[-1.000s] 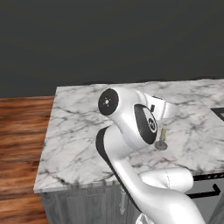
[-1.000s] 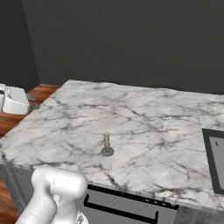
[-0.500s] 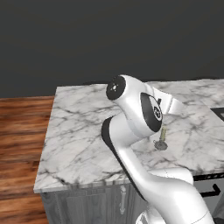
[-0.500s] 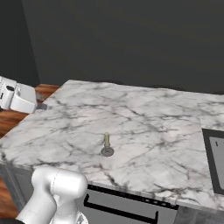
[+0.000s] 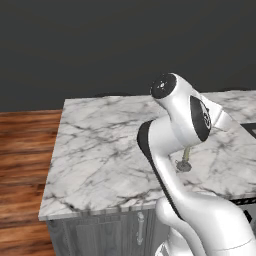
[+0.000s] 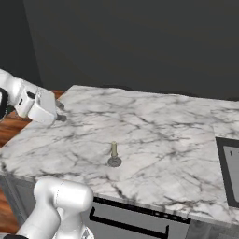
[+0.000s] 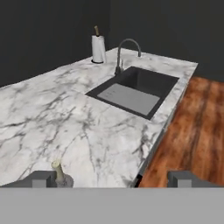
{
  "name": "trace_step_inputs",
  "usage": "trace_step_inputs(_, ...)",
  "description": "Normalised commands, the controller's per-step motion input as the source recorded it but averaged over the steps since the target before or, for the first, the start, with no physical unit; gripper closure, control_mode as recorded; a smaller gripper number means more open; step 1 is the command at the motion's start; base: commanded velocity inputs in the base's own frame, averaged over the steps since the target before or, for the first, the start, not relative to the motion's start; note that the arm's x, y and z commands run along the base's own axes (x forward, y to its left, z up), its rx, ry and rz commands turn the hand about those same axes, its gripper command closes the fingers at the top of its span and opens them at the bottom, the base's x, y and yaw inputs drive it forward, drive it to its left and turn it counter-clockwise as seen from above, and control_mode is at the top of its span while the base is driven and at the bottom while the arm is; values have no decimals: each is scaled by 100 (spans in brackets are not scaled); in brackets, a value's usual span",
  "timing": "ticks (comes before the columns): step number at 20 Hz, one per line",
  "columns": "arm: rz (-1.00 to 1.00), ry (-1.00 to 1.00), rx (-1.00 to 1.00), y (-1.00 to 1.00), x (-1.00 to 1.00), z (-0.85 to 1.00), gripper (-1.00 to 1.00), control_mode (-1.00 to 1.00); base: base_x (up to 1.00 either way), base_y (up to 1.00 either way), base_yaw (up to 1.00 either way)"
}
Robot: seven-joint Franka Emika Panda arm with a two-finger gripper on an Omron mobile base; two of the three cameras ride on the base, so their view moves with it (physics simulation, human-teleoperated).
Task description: Pick the candle and candle from the dining table and place them in the open cabinet. Close the cabinet after placing the objects.
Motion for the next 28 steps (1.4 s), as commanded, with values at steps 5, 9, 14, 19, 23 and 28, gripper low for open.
trace_step_inputs(5,-11,-7,24,-56,-41,0,-100,-100,0,0,0)
trace_step_inputs(9,-15,-11,28,-55,-60,0,-100,-100,0,0,0)
trace_step_inputs(14,-17,-10,30,-53,-48,2,-100,-100,0,0,0)
trace_step_inputs(19,-22,-11,24,-45,-3,0,-100,-100,0,0,0)
trace_step_inputs(23,-25,-17,23,-42,0,0,-100,-100,0,0,0)
trace_step_inputs(28,-27,-20,22,-31,0,0,-100,-100,0,0,0)
